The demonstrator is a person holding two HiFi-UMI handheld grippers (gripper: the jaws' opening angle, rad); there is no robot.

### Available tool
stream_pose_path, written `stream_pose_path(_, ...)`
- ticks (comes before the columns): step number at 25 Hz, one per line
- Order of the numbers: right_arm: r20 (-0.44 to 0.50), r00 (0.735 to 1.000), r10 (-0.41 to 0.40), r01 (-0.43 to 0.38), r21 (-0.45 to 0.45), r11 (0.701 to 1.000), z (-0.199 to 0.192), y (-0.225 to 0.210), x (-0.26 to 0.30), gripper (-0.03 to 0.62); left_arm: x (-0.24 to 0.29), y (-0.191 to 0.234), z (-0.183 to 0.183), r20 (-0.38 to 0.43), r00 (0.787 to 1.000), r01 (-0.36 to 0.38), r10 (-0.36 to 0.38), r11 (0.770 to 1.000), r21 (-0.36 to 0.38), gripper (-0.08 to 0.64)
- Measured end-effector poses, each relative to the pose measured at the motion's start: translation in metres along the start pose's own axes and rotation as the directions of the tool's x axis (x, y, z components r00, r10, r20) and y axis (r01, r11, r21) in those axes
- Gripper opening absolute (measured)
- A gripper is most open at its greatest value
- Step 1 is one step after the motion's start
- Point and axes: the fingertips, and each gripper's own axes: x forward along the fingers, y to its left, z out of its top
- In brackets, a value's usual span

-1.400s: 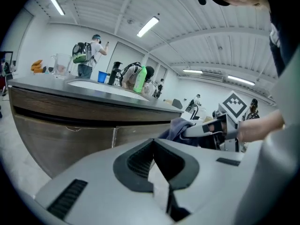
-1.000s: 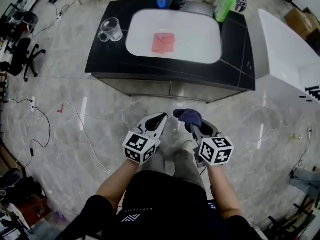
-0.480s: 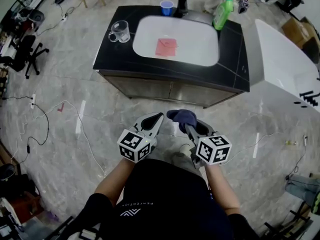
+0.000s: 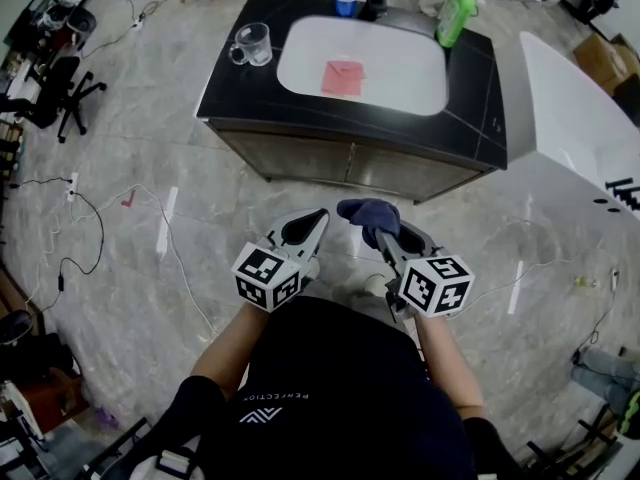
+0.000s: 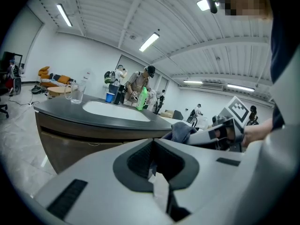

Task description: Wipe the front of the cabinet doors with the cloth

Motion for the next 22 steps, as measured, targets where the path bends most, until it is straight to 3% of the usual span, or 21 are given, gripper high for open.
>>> stream_pose_path(22, -0.037, 0.999, 0.034, -0.035, -0.037, 0.999, -0.009, 0.021, 0.007, 0.084, -0.022, 0.013, 0.003, 0.020, 0.999, -0.045, 0.045, 0.999, 0.002, -0.002)
